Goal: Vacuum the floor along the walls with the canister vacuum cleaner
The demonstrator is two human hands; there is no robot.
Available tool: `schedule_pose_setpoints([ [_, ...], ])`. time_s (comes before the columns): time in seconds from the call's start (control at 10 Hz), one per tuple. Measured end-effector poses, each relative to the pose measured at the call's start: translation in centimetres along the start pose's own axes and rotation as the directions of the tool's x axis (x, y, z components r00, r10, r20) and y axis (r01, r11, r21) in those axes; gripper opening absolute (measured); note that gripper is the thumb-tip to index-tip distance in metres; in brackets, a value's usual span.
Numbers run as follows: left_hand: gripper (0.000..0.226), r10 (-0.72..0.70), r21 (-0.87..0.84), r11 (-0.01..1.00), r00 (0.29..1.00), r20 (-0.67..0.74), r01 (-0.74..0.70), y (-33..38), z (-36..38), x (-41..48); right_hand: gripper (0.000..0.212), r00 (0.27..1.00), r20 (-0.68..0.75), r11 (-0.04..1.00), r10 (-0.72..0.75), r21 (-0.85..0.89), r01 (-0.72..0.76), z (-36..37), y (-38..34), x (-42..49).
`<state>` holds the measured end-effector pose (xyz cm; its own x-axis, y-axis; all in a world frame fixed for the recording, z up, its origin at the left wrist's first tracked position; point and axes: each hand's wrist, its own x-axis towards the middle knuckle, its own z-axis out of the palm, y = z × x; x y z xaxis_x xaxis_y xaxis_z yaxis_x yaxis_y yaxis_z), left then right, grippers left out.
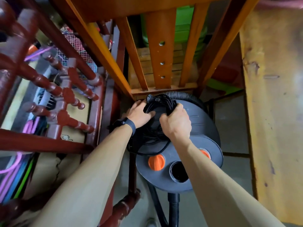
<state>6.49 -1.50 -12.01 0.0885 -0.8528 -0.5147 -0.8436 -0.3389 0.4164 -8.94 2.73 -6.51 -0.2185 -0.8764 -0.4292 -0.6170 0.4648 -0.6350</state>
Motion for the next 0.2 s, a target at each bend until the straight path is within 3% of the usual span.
schedule_pose_setpoints([
  [0.1,0.072,-0.181,0.121,0.974,0.98,-0.089,0.191,1.3,-0.3,-2.5,0.058,0.99,0.135,0.996,0.037,0.074,-0.048,-0.6,0.3,0.6],
  [0.2,0.062,-0.18,0.192,0.958,0.969,-0.17,0.212,3.4,-0.7,-5.9,0.068,0.988,0.152,0.978,-0.024,0.21,-0.009,-3.4,0.9,-1.1],
])
